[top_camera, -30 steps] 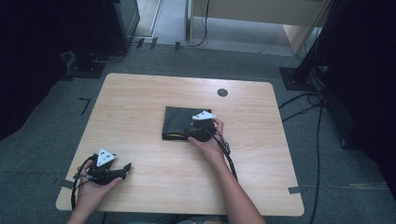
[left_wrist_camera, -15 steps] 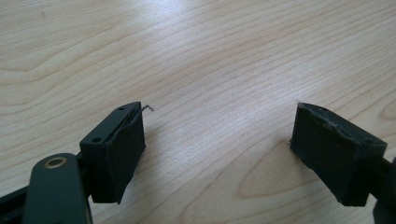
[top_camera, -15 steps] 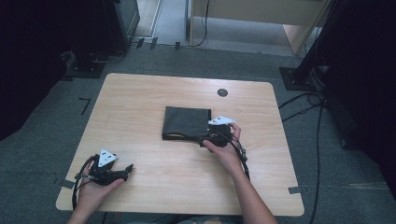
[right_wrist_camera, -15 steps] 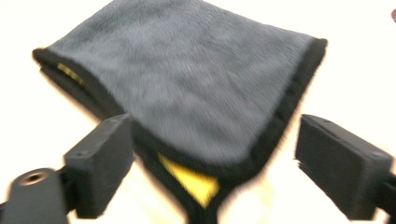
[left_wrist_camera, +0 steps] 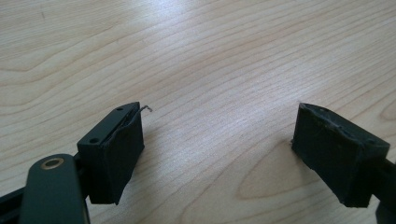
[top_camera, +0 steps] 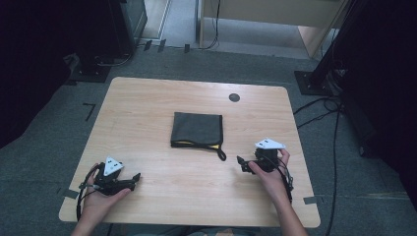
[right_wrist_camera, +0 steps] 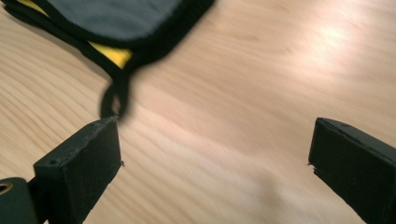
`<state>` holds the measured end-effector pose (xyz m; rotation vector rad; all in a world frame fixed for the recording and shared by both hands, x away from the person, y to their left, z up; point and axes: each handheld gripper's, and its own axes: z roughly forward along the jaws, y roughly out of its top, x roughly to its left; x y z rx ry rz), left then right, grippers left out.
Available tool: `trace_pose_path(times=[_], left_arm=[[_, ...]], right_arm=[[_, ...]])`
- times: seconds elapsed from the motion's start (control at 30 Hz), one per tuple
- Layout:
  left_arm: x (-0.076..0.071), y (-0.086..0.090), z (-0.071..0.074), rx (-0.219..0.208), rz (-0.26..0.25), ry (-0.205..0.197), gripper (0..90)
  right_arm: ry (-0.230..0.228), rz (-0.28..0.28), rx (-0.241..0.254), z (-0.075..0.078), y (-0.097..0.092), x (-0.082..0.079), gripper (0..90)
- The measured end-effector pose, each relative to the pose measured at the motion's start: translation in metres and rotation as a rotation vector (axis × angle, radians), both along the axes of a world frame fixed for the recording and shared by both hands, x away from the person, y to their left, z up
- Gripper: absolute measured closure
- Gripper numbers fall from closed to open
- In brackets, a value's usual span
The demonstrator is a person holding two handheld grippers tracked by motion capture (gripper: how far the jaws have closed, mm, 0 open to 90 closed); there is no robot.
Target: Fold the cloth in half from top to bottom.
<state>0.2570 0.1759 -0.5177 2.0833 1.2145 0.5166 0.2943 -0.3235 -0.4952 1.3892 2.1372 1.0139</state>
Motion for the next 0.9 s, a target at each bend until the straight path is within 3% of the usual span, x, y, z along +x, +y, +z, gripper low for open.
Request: trace_pose_path(times=[0.47,0.9], left_arm=[[0.0,0.0,0.0,0.001,0.0,0.0,16.4],[0.0,0.0,0.0,0.0,0.0,0.0,16.3]], right_arm=[[0.033,-0.137,-0.014,-0.01,-0.063,-0.043,1.9],[0.093,-0.211,-0.018,-0.025,-0.09,-0.081,1.9]])
